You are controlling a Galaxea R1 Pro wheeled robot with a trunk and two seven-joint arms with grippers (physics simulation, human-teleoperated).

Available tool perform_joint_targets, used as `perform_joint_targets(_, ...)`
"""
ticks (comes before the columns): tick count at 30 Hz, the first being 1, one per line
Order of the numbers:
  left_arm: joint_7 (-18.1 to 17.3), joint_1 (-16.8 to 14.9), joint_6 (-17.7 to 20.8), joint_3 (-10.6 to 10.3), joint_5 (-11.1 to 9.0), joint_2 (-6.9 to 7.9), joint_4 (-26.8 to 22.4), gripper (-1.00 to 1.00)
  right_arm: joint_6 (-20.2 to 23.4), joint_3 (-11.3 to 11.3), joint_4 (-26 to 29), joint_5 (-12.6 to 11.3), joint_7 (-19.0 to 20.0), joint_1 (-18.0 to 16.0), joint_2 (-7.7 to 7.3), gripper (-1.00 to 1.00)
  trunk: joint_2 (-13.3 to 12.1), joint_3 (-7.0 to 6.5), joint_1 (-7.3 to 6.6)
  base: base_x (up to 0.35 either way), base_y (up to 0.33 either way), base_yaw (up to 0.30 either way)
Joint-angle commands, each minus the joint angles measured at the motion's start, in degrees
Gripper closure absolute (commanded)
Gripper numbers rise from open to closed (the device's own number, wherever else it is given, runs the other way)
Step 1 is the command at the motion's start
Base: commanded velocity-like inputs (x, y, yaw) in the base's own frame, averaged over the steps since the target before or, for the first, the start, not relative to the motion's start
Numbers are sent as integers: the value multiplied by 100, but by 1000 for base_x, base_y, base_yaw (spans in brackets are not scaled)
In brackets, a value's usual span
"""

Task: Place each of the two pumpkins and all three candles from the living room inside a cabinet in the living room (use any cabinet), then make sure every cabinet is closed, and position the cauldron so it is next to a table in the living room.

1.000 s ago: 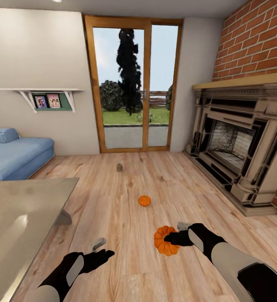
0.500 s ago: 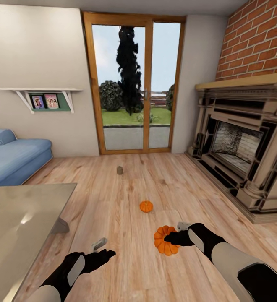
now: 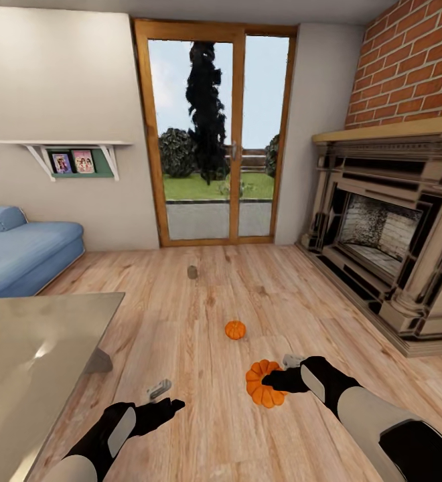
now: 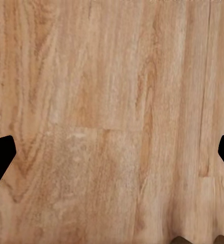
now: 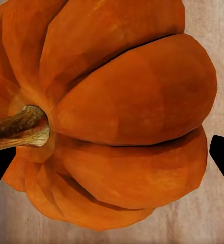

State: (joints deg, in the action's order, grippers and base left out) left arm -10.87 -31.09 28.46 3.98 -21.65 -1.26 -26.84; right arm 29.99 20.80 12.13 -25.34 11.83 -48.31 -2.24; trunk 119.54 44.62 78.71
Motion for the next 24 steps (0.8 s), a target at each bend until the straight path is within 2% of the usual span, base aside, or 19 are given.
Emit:
perform_joint_targets(1,-12,-2,46,42,-14,-6,-5,-100,25,20,9,-7,13,-3,-4,100,3,6,-1,49,183,0)
perform_joint_targets(15,-12,-2,44,42,-14,-13,-5,-100,9,12,9,-7,13,-3,-4,100,3,6,-1,11,35,0)
perform_joint_targets(24,-12,-2,41,43,-14,-14,-5,-100,7,12,9,-7,18,-3,-4,100,3,6,-1,235,69,0)
